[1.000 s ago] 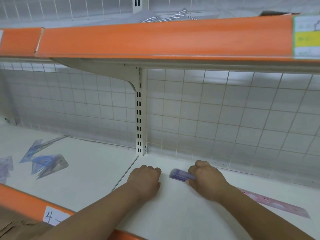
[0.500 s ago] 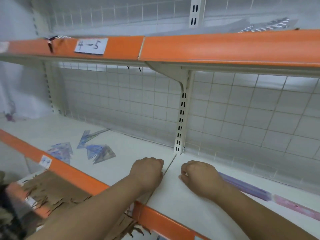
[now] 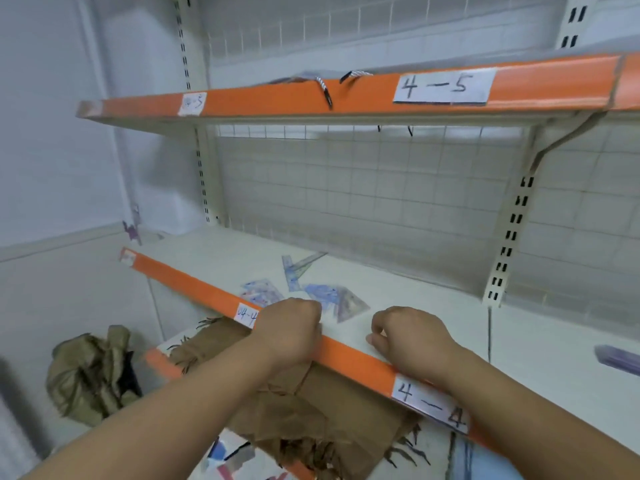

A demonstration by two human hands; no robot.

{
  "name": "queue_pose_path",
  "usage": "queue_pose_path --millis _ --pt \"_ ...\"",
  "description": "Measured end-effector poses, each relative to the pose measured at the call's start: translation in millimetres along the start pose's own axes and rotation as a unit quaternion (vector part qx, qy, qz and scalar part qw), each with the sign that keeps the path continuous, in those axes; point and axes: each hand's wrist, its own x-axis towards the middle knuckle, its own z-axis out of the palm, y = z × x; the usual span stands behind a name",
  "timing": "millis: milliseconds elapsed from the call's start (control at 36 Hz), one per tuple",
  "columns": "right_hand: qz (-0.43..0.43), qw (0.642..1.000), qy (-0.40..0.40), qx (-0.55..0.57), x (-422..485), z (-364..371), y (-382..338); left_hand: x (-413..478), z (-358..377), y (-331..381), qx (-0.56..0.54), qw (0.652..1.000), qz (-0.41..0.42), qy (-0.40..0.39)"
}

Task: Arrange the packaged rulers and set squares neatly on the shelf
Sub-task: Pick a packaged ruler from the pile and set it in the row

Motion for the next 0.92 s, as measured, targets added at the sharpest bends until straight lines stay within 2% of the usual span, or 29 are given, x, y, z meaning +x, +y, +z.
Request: queue_pose_path --millis 194,444,917 --pt "-0.004 0.999 -0.036 0.01 29.0 11.2 -47.3 -8.9 5.1 -59.4 -0.017 1.0 -0.012 0.001" --pt "-0.026 0.999 -0.042 0.008 93.3 27.1 -71.8 12.2 16.9 -108.9 -0.021 0.999 -0.038 -0.012" --pt "-0.013 0.999 -0.04 0.0 241.8 63.3 -53.4 115.7 37.1 -177.3 -0.003 0.997 -0.066 -0.036"
